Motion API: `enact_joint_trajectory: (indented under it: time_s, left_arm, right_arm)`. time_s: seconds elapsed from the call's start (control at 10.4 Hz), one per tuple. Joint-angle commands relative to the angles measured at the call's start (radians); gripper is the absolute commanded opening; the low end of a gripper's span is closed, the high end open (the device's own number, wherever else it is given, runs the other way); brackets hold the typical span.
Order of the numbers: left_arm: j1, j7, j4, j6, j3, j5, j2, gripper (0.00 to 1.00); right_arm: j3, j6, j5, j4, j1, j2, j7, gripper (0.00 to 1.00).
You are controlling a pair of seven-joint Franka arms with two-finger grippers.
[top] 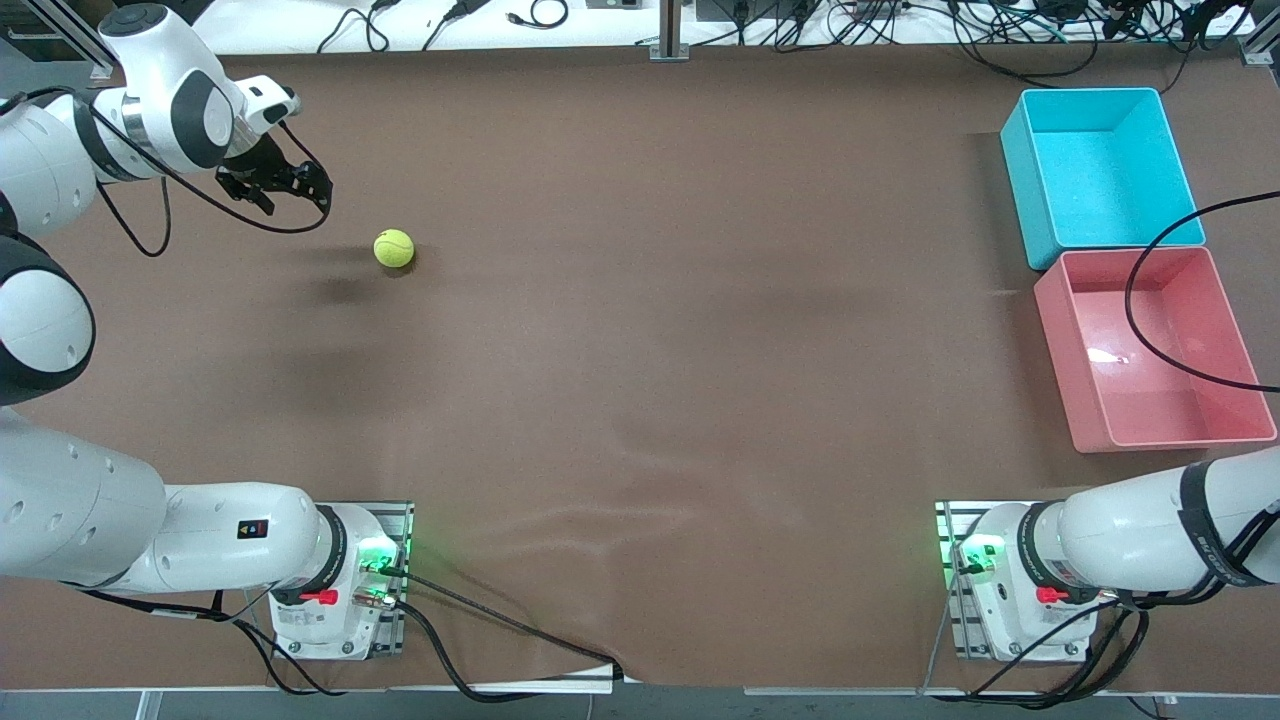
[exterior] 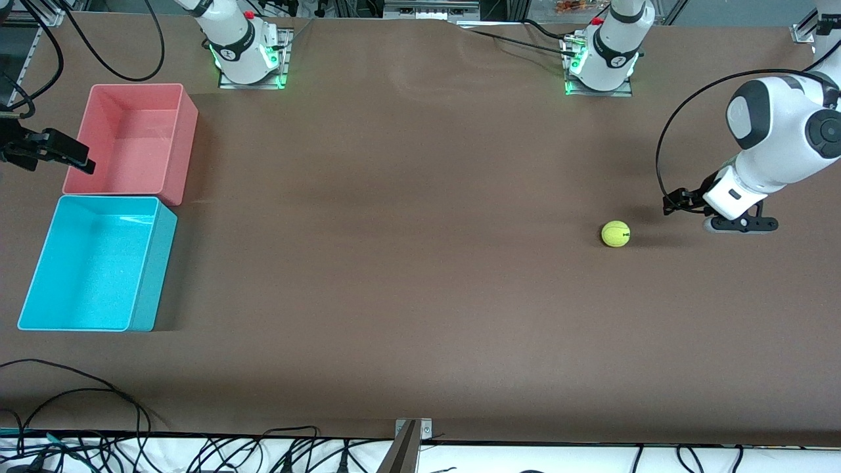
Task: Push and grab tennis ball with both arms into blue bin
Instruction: 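Move the left gripper down beside the tennis ball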
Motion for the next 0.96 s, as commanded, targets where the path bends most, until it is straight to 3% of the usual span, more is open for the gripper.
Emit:
enact_joint_trajectory:
  time_s: [0.0,0.1,0.29,0.38,0.57,0.86]
  left_arm:
    - [0.002,0.088,-0.044,0.056,-0.003,-0.012,0.032,0.76]
    - [0.004,0.184,-0.055,0.088,-0.003,-0.012,0.043,0.58]
    - [0.005,0.353,-0.054,0.091,-0.001,-0.012,0.048,0.08]
    - [0.005,0.432,-0.052,0.091,-0.001,-0.012,0.054,0.00]
    - [0.005,0.577,-0.051,0.091,-0.001,-0.012,0.071,0.00]
    - [0.005,0.940,-0.048,0.149,-0.001,-0.013,0.101,0.00]
  right_arm:
    - [-0.005,-0.005,0.001,0.012,0.001,-0.011,-0.008,1.00]
    - [-0.005,-0.005,0.001,0.012,0.001,-0.011,-0.008,1.00]
    - [-0.005,-0.004,0.001,0.012,0.001,-0.011,-0.008,1.00]
    - [-0.007,-0.004,0.001,0.012,0.001,-0.011,-0.008,1.00]
    - [-0.005,-0.005,0.001,0.012,0.001,-0.011,-0.008,1.00]
    - [-0.005,-0.005,0.001,0.012,0.001,-0.011,-0.012,1.00]
